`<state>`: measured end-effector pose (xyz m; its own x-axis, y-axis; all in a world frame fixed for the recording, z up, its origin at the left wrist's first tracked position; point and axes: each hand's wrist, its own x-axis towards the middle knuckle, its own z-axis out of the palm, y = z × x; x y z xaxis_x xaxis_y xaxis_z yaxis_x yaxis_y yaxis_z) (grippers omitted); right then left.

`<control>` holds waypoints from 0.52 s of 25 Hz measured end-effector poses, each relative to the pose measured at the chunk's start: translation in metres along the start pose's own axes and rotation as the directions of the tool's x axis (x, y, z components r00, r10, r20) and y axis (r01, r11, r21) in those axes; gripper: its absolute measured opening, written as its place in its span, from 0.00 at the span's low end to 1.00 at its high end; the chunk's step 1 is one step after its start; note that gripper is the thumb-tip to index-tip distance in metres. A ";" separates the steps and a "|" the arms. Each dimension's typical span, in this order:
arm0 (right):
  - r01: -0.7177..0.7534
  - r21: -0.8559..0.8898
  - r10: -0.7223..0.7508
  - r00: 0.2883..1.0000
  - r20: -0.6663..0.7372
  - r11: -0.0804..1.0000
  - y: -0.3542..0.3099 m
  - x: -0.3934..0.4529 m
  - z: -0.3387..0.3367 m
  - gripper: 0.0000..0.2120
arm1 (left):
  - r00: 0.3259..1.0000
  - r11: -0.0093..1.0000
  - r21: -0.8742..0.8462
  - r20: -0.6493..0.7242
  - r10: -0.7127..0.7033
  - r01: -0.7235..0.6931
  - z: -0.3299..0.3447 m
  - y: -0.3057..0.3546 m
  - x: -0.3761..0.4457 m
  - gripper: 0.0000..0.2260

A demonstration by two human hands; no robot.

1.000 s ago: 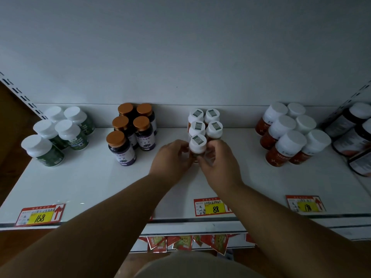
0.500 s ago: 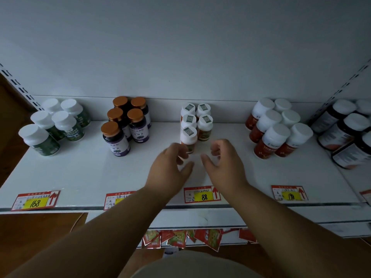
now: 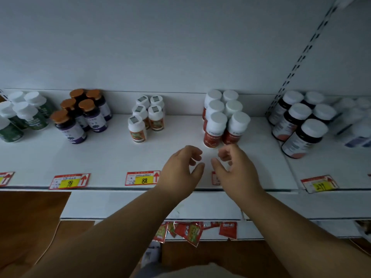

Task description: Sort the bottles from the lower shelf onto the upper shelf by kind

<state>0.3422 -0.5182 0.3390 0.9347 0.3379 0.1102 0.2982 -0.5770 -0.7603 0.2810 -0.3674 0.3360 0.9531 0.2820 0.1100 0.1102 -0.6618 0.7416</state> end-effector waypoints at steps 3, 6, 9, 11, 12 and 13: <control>-0.025 0.091 0.031 0.998 -0.056 0.996 0.019 0.008 -0.018 0.11 | 0.993 0.987 -0.116 0.035 -0.111 0.114 0.015 0.020 0.009 0.12; -0.096 0.230 0.127 0.984 -0.126 0.968 0.020 0.027 -0.031 0.13 | 0.939 0.886 -0.314 0.066 -0.338 0.341 0.019 0.027 0.023 0.13; -0.213 0.449 0.298 0.946 -0.128 0.868 0.027 0.054 -0.033 0.21 | 0.888 0.774 -0.455 0.092 -0.451 0.440 0.021 0.022 0.055 0.12; -0.298 0.591 0.402 0.914 -0.049 0.750 0.033 0.081 -0.033 0.34 | 0.874 0.684 -0.576 0.120 -0.470 0.447 0.023 0.019 0.082 0.15; -0.348 0.659 0.453 0.891 0.012 0.667 0.037 0.095 -0.034 0.36 | 0.868 0.644 -0.618 0.133 -0.478 0.450 0.027 0.017 0.096 0.17; -0.390 0.695 0.480 0.874 0.073 0.604 0.041 0.111 -0.035 0.36 | 0.859 0.596 -0.663 0.146 -0.491 0.453 0.031 0.016 0.109 0.19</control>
<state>0.4649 -0.5306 0.3420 0.9462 0.0723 -0.3155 -0.3187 0.0369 -0.9471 0.3950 -0.3691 0.3395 0.8058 0.4654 -0.3661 0.3109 0.1937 0.9305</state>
